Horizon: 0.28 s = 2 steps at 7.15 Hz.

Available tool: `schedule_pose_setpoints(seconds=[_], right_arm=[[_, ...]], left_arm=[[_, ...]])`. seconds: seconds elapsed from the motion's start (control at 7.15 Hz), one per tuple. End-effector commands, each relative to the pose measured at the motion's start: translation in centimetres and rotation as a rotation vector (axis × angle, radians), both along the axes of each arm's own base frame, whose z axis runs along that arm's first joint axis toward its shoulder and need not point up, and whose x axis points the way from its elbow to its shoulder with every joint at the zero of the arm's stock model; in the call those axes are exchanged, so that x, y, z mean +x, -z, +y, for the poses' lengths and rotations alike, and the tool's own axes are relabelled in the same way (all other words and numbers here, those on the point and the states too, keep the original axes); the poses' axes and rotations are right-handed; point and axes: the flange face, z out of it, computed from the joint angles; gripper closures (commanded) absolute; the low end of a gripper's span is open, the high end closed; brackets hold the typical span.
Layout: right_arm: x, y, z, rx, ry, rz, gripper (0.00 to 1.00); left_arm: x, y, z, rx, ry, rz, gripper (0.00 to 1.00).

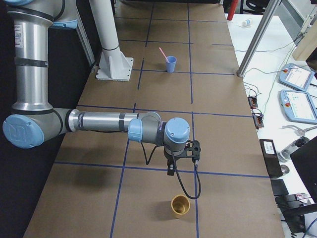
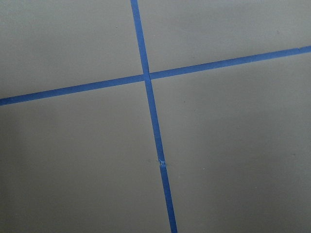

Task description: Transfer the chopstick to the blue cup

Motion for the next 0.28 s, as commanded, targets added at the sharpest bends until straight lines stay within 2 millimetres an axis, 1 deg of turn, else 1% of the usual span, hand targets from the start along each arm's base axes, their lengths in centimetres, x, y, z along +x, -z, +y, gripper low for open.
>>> schedule_pose_setpoints(seconds=[0.0,0.14], right_arm=[[0.08,0.25,-0.13,0.005,-0.002,0.000,0.00],[0.08,0.33,-0.14,0.007,-0.002,0.000,0.00]], left_arm=[[0.00,0.02,0.01,0.000,0.000,0.000,0.00],[0.00,-0.06,0.01,-0.001,0.000,0.000,0.00]])
